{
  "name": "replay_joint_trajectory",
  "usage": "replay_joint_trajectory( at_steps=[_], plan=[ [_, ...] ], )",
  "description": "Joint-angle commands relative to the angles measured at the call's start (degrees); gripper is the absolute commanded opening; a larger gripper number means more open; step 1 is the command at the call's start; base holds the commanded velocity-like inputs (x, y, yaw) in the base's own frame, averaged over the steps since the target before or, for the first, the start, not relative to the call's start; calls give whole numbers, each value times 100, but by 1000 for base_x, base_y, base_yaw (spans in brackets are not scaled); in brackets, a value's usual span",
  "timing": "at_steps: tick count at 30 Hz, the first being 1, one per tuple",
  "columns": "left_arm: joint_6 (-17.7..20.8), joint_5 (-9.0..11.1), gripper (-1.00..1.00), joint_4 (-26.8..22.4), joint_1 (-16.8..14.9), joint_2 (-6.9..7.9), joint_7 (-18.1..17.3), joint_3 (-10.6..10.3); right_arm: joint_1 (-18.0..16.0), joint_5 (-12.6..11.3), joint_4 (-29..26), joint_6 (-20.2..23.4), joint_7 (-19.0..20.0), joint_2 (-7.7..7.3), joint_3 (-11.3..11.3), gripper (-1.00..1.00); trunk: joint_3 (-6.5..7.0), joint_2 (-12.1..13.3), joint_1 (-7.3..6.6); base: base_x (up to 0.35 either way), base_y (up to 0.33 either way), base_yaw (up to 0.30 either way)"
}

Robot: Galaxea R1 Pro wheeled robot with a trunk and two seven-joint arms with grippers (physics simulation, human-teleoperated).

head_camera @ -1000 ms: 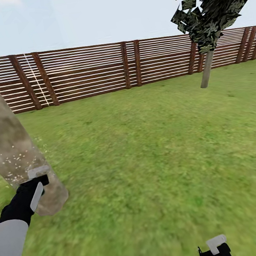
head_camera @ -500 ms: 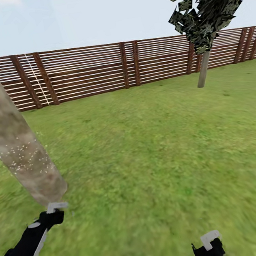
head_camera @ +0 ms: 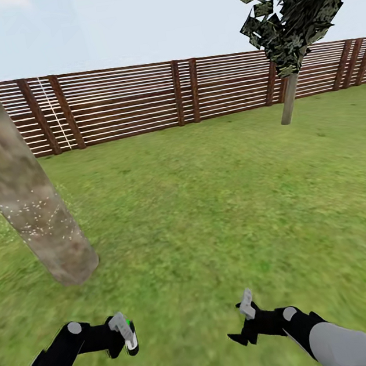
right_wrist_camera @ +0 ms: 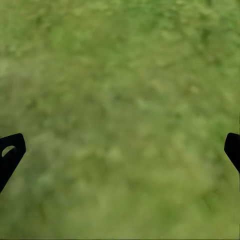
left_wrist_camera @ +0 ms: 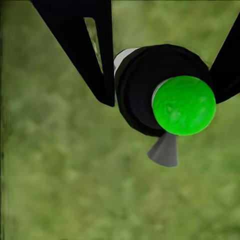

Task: In the garden, pick up the pesticide atomizer on the floor and spray pesticide onto both trees until each tree trunk is fully covered.

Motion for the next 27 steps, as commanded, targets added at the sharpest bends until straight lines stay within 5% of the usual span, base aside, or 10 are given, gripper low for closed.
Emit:
replay_joint_trajectory(
  at_steps=[1, 3, 4, 6, 8, 10, 14, 27],
  plan=[
    [37, -58, -100, -8, -2, -44, -18, -36, -2, 57, -14, -24, 142, 26, -49, 100, -5, -2, -1, 0, 0, 0],
    [25, -277, -100, 13, 3, -164, -23, -52, -3, 58, -21, -26, 452, 61, -49, 100, -5, -2, -1, 0, 0, 0],
    [20, -424, -100, 27, 5, -229, -24, -54, -6, 58, -24, -27, 527, 89, -49, -100, -5, -2, -1, 0, 0, 0],
    [29, -762, -100, 44, -6, -414, -19, -51, -63, 119, -25, -24, 592, 210, -45, -100, -5, -2, -1, 0, 0, 0],
    [31, -953, -100, 52, -5, -603, -24, -53, -119, 834, -31, -26, 603, 445, 60, -100, -5, -2, -1, 0, 0, 0],
    [32, -1001, -100, 61, -3, -710, -25, -135, -208, 1152, -35, -27, 605, 655, 98, -100, -5, -2, -1, 0, 0, 0],
    [56, -1013, -100, 68, -1, -791, -18, -509, -299, 1243, -14, -27, 606, 854, 108, -100, -5, -2, -1, 0, 0, 0],
    [4, -1006, -100, 386, 24, -1048, 15, -558, -471, 1245, 10, -27, 606, 854, 109, -100, -5, -2, -1, 0, 0, 0]
  ],
)
